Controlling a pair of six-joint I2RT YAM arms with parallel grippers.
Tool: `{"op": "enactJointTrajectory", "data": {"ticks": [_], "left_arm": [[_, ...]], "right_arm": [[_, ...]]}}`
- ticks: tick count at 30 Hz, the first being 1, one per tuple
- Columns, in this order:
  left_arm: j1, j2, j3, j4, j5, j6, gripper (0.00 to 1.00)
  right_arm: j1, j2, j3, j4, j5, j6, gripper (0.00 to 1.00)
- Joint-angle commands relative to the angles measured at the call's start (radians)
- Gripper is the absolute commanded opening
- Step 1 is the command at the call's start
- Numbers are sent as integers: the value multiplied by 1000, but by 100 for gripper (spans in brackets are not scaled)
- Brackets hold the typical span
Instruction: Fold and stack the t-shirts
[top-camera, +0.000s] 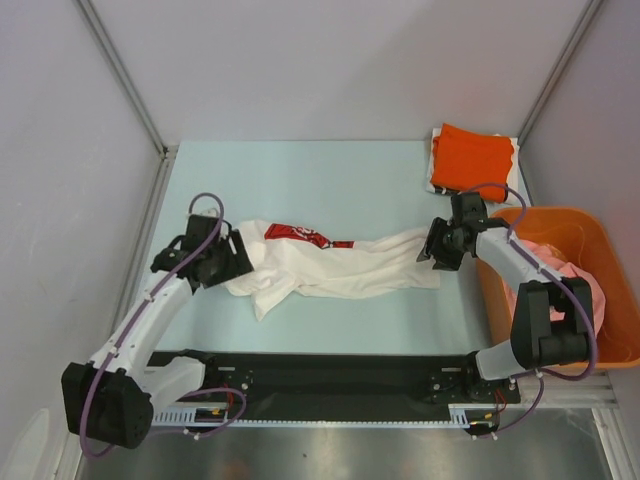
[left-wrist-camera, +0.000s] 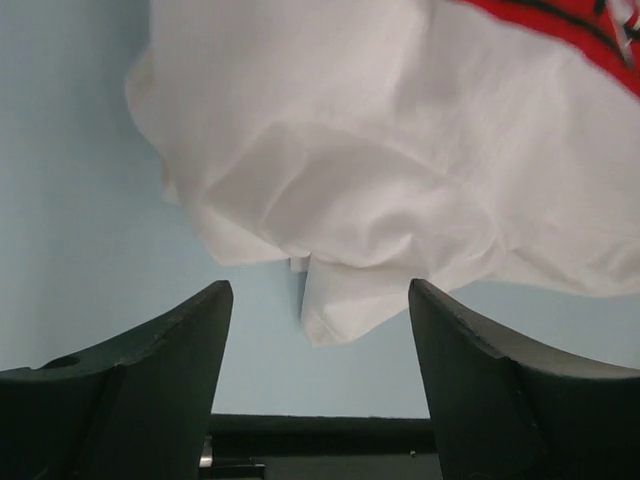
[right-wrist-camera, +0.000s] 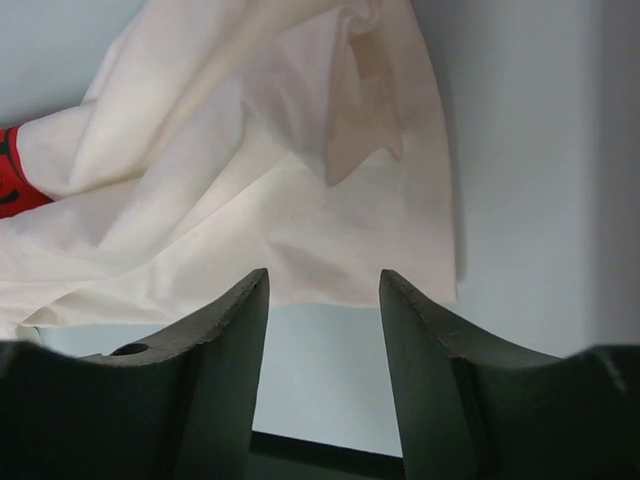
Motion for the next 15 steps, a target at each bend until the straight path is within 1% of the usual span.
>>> {"op": "enactJointTrajectory", "data": {"ticks": [1,4,5,9,15], "left_arm": [[-57,-13,-114,87,89,-104,76],[-108,-25,-183,113,106,-161,76],[-134,-27,-215,118,104,-185,77],[-198,-33,-289,162,95,-230,77],[-301,-51,-352,170,69,-282,75]], "right_arm": [[2,34,17,61,8,-2,53],[3,25,24,58,10,1,54],[2,19,17,58,10,8,56],[3,-13,-12,61,10,18,60],[3,-41,-43,61,2,23,60]]}}
